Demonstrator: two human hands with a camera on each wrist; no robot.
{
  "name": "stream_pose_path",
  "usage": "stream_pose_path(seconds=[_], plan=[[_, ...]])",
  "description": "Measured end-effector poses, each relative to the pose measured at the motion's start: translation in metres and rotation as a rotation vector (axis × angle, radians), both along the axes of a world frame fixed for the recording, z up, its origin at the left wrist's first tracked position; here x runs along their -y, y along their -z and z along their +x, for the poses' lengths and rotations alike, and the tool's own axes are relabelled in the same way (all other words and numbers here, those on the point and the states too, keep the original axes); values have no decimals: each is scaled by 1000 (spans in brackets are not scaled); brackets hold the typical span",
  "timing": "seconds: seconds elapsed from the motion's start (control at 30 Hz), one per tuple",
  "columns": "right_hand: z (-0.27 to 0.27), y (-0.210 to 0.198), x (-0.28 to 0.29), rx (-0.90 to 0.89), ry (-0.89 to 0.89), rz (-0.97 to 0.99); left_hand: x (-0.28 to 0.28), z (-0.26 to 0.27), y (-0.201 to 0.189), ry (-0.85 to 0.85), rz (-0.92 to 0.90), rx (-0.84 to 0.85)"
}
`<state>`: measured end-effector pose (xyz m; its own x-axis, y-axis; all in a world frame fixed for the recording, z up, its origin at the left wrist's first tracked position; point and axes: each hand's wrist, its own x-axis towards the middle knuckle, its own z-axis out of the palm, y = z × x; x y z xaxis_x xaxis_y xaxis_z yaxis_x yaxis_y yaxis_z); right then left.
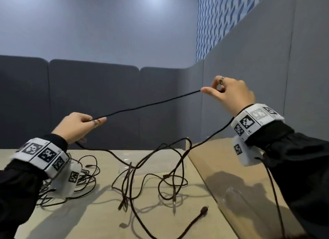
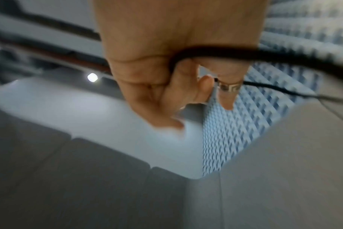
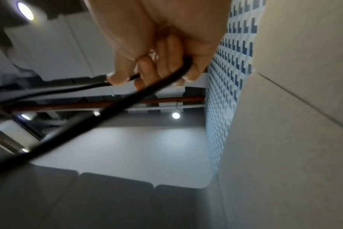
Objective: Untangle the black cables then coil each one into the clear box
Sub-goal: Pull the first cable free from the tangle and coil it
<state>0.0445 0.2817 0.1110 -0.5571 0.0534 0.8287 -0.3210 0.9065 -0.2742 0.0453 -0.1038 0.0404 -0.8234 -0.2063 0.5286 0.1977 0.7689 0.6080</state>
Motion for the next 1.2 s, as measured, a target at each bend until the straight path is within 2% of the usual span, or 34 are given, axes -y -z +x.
stream_pose_path(seconds=[0.07, 0.1, 0.17, 0.23, 0.3, 0.33, 0.37, 0.43, 0.47, 0.5, 0.53, 0.57, 0.63, 0.7, 0.8, 0.87, 0.93, 1.0, 1.03, 1.13, 1.2], plan=[[-2, 0, -11, 49, 172, 141, 5, 5, -5, 224, 304, 70], [-5, 1, -15, 102, 187, 190, 7, 7, -6, 289, 383, 102], [-10, 5, -21, 248, 147, 239, 9, 8, -7, 262, 301, 93], [-16, 8, -32, 353, 138, 275, 11, 13, -10, 93, 96, 54], [-22, 11, -45, 376, 192, 287, 19, 13, -12, -6, 65, 37], [-25, 13, -51, 372, 179, 228, 22, 13, -11, 35, 158, 48], [-27, 15, -57, 390, 93, 75, 24, 14, -11, 112, 295, 87], [-23, 20, -58, 521, -253, -464, 29, 13, -10, 245, 443, 141], [-20, 21, -57, 585, -404, -702, 31, 12, -9, 253, 427, 128], [-19, 21, -57, 608, -485, -828, 30, 13, -9, 230, 388, 112], [-19, 21, -57, 596, -501, -866, 30, 14, -9, 182, 320, 83], [-20, 20, -59, 557, -433, -799, 31, 14, -8, 115, 246, 44], [-23, 21, -69, 409, -107, -427, 39, 10, -8, -30, 143, -28], [-26, 24, -79, 287, 154, -103, 46, 8, -7, -68, 167, -11], [-28, 28, -88, 285, 281, -25, 50, 5, -5, -76, 264, 62], [-29, 30, -86, 395, 227, -31, 43, 3, -5, 15, 378, 99], [-27, 35, -73, 632, 161, 120, 28, 3, -6, 168, 531, 147], [-19, 41, -47, 884, 5, 324, 4, 6, -8, 268, 540, 161], [-15, 44, -31, 957, -120, 354, -10, 10, -10, 311, 495, 153], [7, 49, 27, 951, -538, 179, -59, 26, -17, 480, 376, 128], [17, 52, 62, 926, -743, 25, -88, 39, -23, 588, 344, 143]])
